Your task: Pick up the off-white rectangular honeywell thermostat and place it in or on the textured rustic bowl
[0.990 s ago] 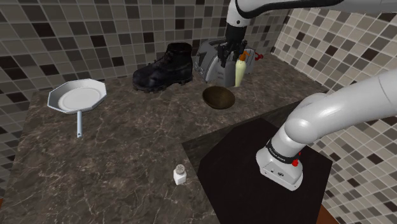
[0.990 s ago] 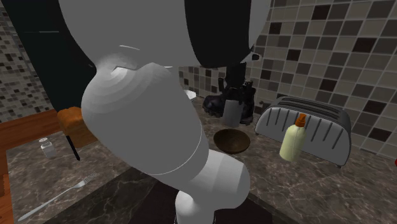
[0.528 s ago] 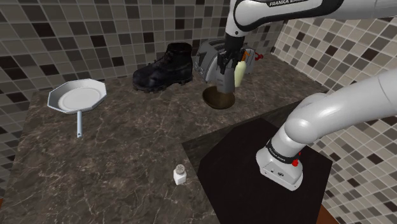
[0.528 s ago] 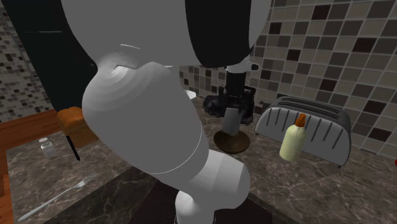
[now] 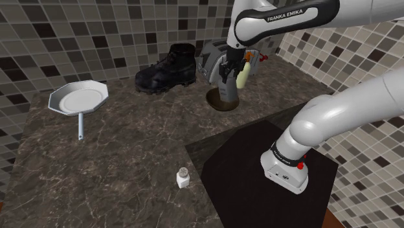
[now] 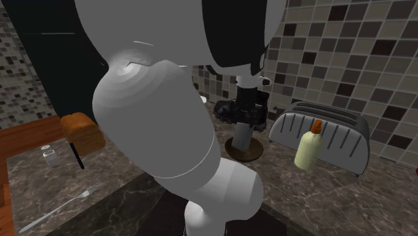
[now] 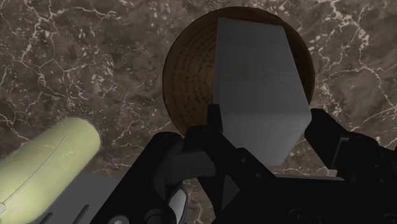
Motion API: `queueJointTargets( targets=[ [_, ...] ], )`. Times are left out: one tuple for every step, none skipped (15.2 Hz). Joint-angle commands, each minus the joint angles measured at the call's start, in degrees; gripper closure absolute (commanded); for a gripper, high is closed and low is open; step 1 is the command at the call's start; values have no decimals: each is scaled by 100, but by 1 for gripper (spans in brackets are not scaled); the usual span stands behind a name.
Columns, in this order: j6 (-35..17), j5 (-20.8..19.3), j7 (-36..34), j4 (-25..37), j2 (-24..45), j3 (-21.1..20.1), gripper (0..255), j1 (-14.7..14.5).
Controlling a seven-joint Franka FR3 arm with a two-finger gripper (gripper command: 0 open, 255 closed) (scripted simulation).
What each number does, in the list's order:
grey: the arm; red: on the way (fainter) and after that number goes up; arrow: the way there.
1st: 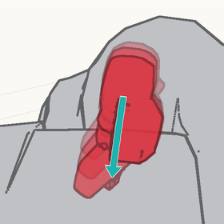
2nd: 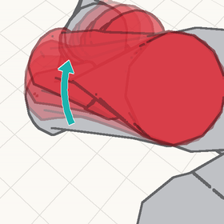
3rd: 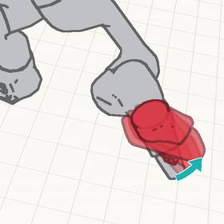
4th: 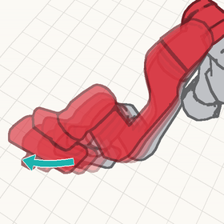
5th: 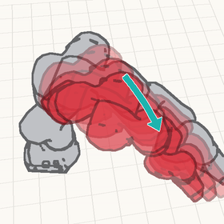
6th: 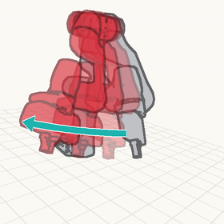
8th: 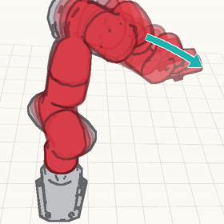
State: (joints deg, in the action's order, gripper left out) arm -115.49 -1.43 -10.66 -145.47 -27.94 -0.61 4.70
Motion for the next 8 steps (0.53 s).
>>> queueJointTargets(
  targets=[
    [-182,-9,8,-106,70,10,255,8],
    [-269,-10,5,-160,102,9,255,8],
    [-356,-12,3,-214,136,9,255,9],
    [-444,-13,0,-266,172,9,255,10],
    [-476,-14,-1,-285,184,9,255,10],
    [-477,-14,-1,-285,185,9,255,10],
    [-477,-14,-1,-285,186,9,255,10],
    [-477,-14,-1,-285,186,9,255,10]
  ],
)
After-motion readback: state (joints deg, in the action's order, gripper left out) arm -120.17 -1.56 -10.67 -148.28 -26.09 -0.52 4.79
